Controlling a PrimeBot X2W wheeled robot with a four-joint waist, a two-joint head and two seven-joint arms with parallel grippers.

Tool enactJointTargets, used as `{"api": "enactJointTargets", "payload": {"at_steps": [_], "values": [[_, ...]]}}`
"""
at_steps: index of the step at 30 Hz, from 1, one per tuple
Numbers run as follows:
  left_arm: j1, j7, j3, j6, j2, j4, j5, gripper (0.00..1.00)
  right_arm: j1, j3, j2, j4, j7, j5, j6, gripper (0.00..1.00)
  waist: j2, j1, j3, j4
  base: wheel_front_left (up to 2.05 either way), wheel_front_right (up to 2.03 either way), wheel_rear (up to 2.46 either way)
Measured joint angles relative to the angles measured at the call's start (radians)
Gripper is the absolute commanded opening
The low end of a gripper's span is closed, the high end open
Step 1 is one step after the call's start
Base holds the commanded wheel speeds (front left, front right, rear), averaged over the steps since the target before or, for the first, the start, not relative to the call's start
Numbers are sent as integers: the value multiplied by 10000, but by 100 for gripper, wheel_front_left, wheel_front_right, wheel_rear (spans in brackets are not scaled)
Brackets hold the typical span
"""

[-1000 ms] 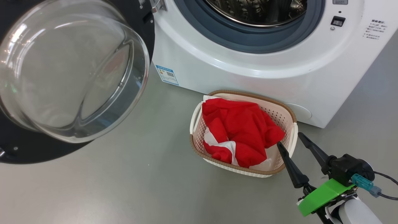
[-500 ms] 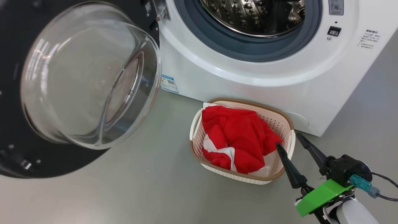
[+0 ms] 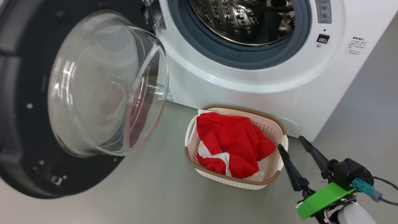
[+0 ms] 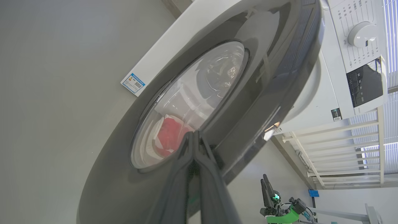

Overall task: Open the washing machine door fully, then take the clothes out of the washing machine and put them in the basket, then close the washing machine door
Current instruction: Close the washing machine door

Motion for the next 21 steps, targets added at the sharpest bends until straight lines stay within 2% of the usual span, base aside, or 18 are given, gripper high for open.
{"api": "enactJointTargets", "payload": {"at_steps": [7, 13, 21], "values": [[470, 686, -616, 0, -82, -1764, -226, 0, 174, -90, 100, -46, 0, 0, 0, 100, 0, 0, -116, -190, 0, 0, 0], [639, 1047, -1197, 0, -380, -3185, -401, 0, 184, -117, 138, -71, 0, 0, 0, 100, 0, 0, -152, -471, 0, 0, 0], [727, 805, -1944, 0, -1235, -4592, -324, 0, 184, -184, 174, -107, 0, 0, 0, 100, 0, 0, -103, -928, 0, 0, 0]]}}
